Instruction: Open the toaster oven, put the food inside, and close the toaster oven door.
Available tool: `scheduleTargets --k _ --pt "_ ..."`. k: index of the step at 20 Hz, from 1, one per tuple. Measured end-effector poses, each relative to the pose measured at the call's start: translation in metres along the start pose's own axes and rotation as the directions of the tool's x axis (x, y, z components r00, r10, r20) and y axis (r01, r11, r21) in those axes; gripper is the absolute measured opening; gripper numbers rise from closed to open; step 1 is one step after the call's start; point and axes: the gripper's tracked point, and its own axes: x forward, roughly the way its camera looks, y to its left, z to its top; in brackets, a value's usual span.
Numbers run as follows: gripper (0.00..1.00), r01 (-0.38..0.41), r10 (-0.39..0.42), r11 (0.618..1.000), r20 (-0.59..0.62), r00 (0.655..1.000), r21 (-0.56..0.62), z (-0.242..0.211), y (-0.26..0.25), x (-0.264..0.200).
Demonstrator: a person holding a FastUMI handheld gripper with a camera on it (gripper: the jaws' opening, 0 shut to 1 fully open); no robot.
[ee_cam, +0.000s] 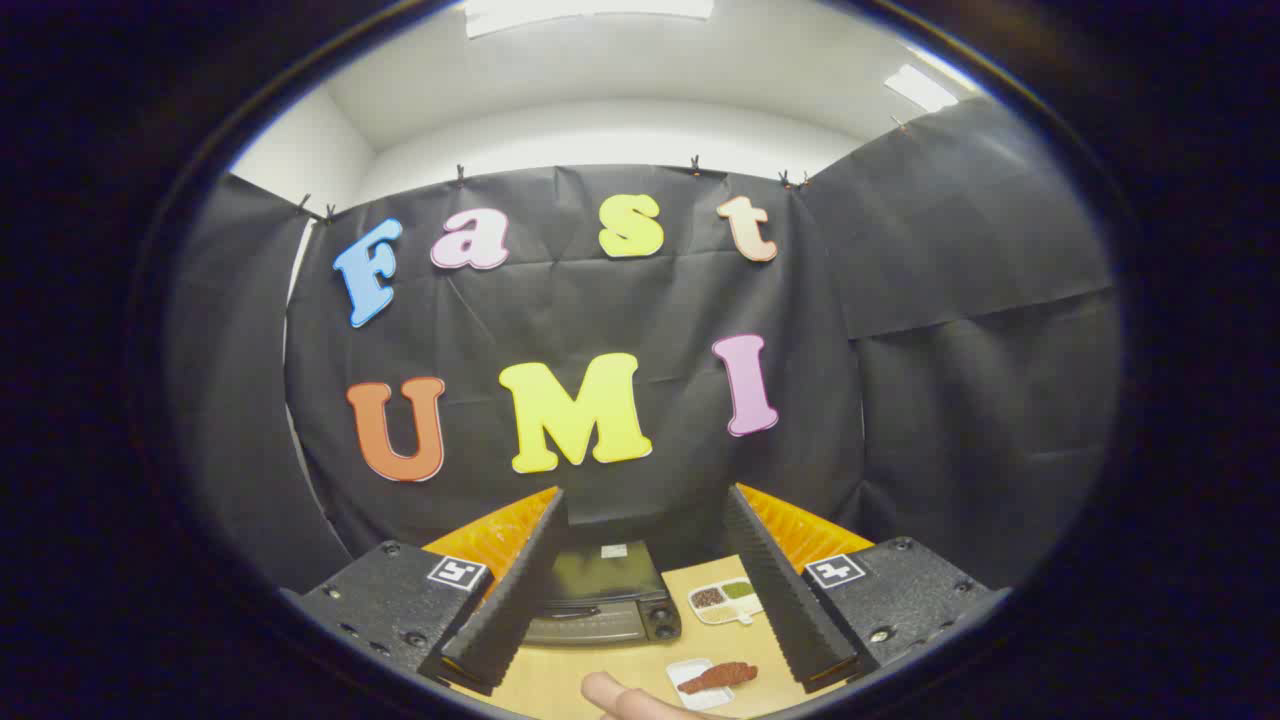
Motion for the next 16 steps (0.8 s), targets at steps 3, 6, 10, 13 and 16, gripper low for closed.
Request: scheduleTargets --k 3,6,10,13,16 --pt "1.00 -0.017 0.017 1.000 0.000 1.000 -0.003 -0.001 0.012 -0.003" --pt "1.00 -0.025 0.025 0.999 -0.009 1.000 -0.021 -0.007 0.015 -0.004" --pt "1.00 -0.023 0.023 1.000 -0.021 1.000 -0.011 -0.007 0.016 -0.005" --pt "1.00 -0.029 0.029 0.999 -0.026 0.999 -0.022 -0.007 0.021 -0.005" --pt "1.00 -0.035 0.035 0.999 -0.011 0.999 -0.033 -0.001 0.025 -0.007"
